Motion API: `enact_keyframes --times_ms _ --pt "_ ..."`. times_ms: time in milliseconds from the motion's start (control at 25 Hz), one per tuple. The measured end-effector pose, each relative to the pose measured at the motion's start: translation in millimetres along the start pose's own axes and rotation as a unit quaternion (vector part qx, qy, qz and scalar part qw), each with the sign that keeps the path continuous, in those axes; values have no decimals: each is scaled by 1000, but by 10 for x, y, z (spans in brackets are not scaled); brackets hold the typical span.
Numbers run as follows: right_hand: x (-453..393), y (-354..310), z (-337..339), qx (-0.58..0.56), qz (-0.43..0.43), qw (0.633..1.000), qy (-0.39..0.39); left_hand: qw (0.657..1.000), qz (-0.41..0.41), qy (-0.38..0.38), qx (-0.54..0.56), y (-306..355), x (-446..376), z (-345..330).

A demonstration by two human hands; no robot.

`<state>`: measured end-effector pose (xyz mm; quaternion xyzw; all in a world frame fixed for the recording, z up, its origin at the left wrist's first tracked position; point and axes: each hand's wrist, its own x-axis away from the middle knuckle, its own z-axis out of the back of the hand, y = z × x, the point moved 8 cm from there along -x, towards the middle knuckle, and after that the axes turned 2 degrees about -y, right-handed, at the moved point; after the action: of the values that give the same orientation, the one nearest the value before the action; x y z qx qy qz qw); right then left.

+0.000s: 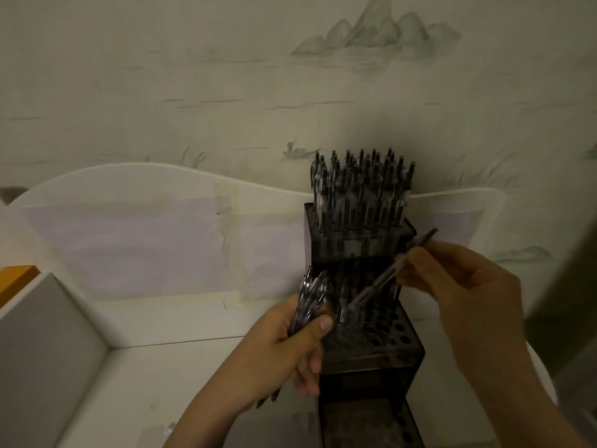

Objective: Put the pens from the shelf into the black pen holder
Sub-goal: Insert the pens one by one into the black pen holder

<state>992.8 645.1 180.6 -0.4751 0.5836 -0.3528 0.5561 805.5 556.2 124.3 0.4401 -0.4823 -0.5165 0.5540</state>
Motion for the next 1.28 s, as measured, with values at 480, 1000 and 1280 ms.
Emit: enact_keyframes --times_ms 480,1000,1280 --pt "144 278 -380 290 191 935 -77 998 -26 33 -54 35 66 -4" --pt "401 360 -477 136 28 977 -160 999 1 -52 14 4 -9 -216" --pt "353 568 -433 33 -110 975 -189 998 -7 -38 -46 -15 -105 -271"
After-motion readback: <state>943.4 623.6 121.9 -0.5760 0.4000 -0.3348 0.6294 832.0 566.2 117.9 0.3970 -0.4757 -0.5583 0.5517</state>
